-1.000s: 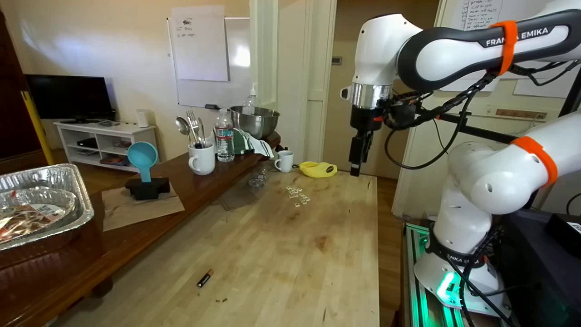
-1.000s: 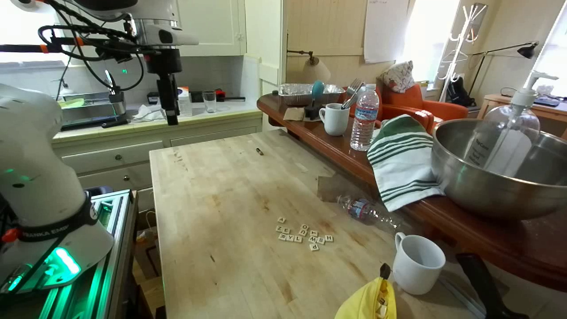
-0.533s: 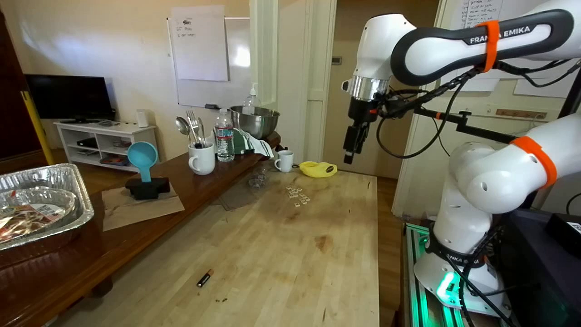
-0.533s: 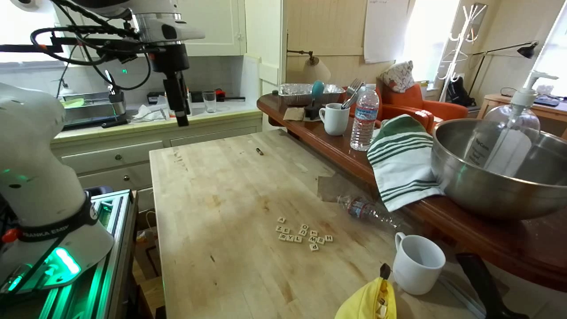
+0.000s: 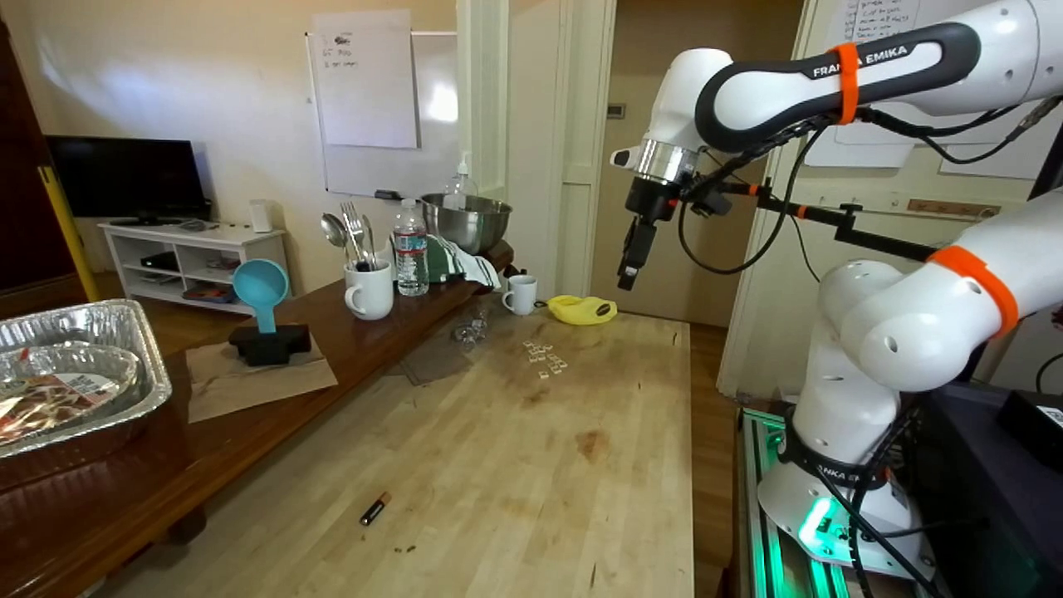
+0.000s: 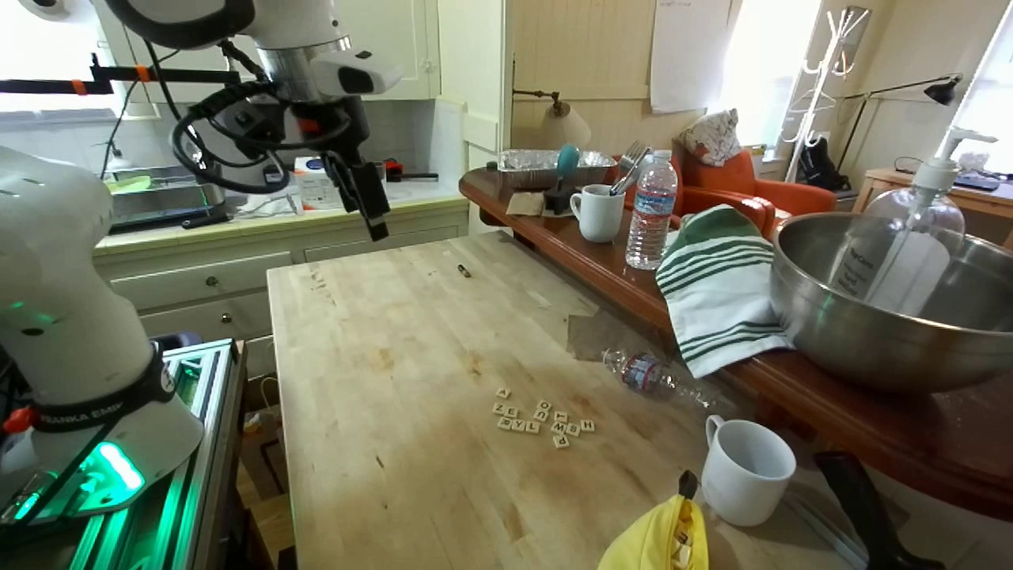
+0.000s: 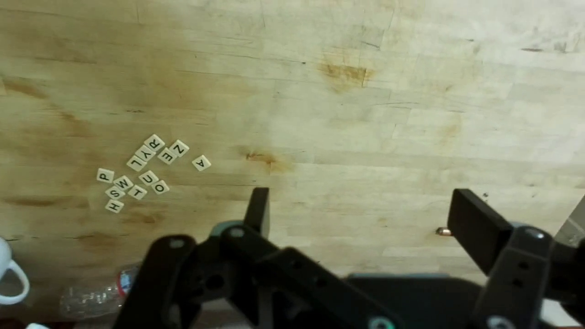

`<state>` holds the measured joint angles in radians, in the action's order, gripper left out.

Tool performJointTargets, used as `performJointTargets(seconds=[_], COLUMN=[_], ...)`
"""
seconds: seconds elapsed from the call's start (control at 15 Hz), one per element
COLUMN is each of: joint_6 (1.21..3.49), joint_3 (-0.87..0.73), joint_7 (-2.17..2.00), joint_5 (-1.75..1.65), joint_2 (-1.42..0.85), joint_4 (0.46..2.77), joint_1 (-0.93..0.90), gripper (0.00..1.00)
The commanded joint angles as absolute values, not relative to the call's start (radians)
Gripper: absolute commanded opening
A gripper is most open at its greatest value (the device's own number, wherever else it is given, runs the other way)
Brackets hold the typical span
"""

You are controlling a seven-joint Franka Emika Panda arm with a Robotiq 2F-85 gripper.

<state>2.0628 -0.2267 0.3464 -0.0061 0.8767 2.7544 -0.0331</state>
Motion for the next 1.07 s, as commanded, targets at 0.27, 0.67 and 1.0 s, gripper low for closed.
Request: performJointTargets(seconds=[0.27, 0.67, 1.0], joint_6=[2.060, 2.136, 2.351], joint_3=[-0.263, -0.259, -0.292], joint_7=[0.493, 0.469, 0.507], joint_5=[-0.002, -0.020, -0.021], joint_2=[0.819, 0.752, 0.610], joint_4=[2.753, 2.752, 2.756], joint_1=[-0.042, -0.026, -0.020], gripper=[1.00, 1.00, 1.00])
